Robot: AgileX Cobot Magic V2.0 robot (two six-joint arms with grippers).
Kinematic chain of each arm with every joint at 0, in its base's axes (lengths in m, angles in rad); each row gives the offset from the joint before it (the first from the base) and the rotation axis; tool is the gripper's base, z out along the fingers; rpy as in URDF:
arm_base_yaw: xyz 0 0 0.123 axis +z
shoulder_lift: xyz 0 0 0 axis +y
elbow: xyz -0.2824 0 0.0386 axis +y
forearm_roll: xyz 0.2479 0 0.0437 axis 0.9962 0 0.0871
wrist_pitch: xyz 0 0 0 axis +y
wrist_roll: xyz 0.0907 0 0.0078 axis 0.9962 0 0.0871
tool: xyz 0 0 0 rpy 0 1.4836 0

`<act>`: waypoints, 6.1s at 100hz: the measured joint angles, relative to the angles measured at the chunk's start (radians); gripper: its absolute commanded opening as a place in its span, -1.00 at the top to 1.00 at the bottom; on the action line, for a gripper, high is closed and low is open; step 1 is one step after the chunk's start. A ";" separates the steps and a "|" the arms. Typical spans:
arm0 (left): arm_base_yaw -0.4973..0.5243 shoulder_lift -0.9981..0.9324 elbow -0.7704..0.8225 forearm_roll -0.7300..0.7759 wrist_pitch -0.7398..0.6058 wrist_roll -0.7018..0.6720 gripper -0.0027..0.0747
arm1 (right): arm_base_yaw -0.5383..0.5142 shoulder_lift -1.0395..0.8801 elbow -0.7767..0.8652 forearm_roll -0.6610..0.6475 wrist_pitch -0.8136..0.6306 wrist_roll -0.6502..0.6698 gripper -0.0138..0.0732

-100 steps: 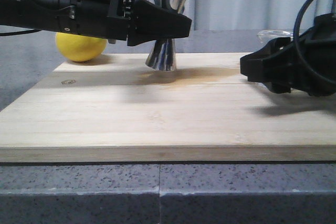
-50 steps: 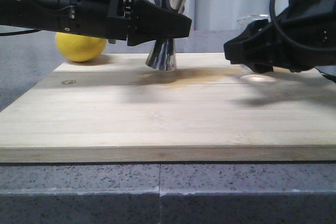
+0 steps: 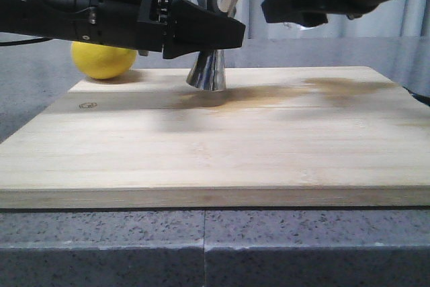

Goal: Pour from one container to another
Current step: 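Lift the glass beaker with the right gripper above the jigger, then tilt the beaker with the right gripper, pouring liquid into the jigger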

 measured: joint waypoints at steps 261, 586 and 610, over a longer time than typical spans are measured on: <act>0.000 0.000 0.000 0.000 0.000 0.000 0.77 | 0.067 0.023 -0.251 -0.685 0.255 -0.002 0.11; 0.000 0.000 0.000 0.004 -0.002 0.000 0.77 | 0.067 0.023 -0.283 -1.081 0.208 -0.002 0.11; 0.000 0.000 0.000 0.004 -0.002 0.000 0.77 | 0.067 0.023 -0.286 -1.133 0.208 -0.002 0.11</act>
